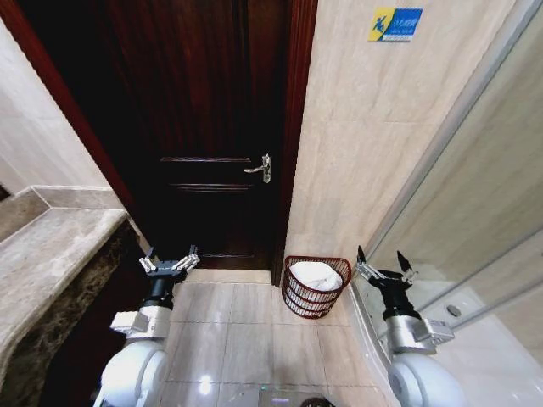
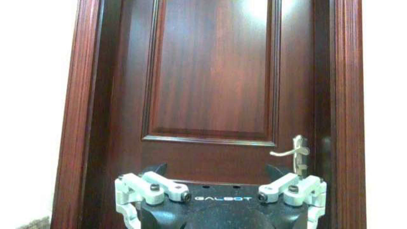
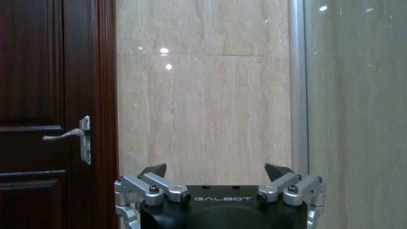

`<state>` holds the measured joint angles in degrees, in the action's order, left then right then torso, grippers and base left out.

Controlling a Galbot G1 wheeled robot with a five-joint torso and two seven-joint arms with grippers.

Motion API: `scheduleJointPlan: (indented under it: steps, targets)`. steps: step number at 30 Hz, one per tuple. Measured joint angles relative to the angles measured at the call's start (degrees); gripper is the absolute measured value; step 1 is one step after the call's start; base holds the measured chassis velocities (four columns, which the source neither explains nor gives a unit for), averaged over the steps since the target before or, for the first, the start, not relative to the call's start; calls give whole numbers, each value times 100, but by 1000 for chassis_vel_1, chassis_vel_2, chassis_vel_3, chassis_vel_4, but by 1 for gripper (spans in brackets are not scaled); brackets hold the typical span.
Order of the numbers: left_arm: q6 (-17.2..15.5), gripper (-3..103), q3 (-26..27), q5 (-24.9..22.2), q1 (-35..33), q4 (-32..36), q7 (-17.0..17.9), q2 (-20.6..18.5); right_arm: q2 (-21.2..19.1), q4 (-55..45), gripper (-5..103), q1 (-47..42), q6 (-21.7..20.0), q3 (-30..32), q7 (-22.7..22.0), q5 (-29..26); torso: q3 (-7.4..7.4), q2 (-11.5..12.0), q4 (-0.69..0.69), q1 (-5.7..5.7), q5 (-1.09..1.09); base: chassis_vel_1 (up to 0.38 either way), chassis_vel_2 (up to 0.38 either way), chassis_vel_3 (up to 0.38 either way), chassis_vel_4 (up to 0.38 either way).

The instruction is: Discard the used towel into the hamper.

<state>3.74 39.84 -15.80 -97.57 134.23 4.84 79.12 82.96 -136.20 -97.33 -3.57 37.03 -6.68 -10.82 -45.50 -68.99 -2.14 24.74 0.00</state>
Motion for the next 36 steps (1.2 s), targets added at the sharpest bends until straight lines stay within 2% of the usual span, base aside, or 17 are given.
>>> scheduleJointPlan:
  steps: [24, 27, 36]
  targets:
    - [19, 100, 4, -23, -13, -36, -23, 29, -38, -22, 100, 29, -47, -55, -42, 20, -387, -721, 0, 334, 0, 0, 0, 0, 0]
    - [100, 100, -12, -89, -6, -48, -25, 50, -39, -23, 100, 28, -63, -83, -55, 25, -453, -840, 0, 388, 0, 0, 0, 0, 0]
    - [183, 100, -39, -48, -31, -74, -25, 85, -46, -22, 100, 21, -63, -94, -66, 39, -480, -884, 0, 407, 0, 0, 0, 0, 0]
